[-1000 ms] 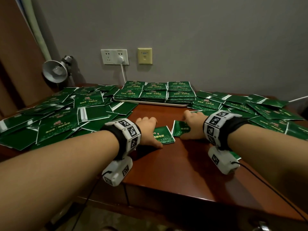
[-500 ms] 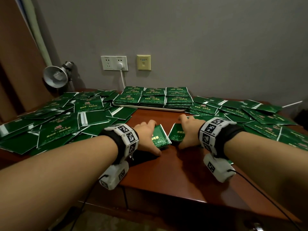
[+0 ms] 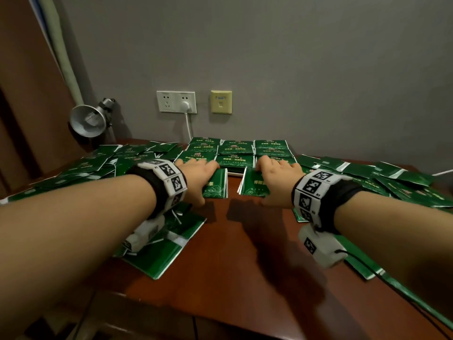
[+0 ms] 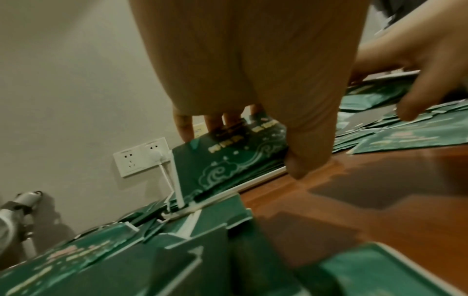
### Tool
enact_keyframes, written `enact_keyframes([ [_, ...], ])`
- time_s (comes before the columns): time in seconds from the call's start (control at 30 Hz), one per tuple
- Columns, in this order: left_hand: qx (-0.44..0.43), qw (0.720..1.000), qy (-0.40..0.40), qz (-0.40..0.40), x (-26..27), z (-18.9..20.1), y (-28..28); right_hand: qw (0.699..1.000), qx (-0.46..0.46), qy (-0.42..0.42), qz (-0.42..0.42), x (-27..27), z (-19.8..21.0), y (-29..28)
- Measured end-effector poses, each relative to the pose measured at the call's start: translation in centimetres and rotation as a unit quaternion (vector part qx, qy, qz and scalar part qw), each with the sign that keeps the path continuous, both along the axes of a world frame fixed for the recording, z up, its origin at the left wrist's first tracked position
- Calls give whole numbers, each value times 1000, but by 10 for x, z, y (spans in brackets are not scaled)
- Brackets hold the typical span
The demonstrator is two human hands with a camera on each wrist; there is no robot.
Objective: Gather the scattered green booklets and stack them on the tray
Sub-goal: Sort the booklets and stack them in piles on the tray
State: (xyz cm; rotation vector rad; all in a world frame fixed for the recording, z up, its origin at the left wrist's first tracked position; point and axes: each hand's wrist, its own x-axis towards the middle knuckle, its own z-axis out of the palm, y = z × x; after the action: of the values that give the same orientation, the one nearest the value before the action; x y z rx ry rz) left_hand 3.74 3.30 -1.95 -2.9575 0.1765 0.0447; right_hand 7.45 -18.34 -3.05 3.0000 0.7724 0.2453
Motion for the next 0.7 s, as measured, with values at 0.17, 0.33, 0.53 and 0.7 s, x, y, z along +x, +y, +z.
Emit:
enact_keyframes([
  [0.17, 30, 999, -4, 21, 48, 12, 39, 1000, -21, 1, 6, 37, 13, 25],
  [0.33, 31, 999, 5, 30, 103, 13, 63, 1000, -28, 12, 7, 86, 12, 55],
  [0.53, 47, 999, 11, 12, 163, 4, 76, 999, -35, 12, 12, 141, 1, 86],
  [0.7, 60, 997, 42, -10, 191, -4, 78, 998, -65, 4, 17, 164, -3, 103],
])
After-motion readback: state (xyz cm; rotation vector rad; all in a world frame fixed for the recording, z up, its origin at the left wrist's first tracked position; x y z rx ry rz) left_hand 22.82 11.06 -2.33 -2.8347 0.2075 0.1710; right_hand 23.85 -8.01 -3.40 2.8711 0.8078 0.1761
